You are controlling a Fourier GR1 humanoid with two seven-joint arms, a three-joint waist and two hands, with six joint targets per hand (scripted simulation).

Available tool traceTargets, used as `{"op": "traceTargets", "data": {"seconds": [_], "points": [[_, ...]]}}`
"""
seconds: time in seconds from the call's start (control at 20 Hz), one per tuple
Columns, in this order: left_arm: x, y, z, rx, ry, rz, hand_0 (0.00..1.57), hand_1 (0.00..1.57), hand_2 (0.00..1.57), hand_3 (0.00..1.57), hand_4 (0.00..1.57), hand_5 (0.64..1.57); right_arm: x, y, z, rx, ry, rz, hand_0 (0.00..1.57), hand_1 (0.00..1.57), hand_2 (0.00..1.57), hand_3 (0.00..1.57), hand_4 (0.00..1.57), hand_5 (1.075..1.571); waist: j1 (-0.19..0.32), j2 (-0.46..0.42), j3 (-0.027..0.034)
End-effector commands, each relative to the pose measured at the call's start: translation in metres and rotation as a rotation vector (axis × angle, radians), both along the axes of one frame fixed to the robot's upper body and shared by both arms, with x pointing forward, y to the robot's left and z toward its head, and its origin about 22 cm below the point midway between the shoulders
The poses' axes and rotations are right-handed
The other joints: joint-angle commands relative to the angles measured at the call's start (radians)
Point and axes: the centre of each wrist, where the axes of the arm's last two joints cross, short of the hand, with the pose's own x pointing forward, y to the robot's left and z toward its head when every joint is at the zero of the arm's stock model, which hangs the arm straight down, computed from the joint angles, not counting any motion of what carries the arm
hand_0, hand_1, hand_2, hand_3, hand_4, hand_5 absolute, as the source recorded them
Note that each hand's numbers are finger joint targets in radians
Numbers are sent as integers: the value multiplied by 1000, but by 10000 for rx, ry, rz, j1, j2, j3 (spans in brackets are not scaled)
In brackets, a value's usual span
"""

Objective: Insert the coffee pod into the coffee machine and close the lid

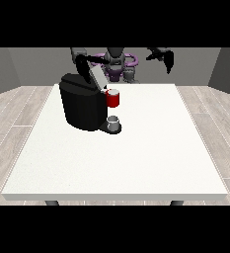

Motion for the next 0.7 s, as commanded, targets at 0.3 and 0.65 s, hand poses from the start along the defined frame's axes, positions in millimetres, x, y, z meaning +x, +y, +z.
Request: {"op": "traceTargets", "data": {"seconds": [0.3,0.65], "points": [[-15,13,3,446,-480,545,0,0,0,0,312,1571,18,9,31,-590,-804,774,0,0,0,0,127,1571,-256,765,4],[-9,15,13,706,-522,189,0,0,0,0,339,1571,31,53,65,-1121,-1619,1196,0,0,0,0,103,1571,313,1025,4]]}}
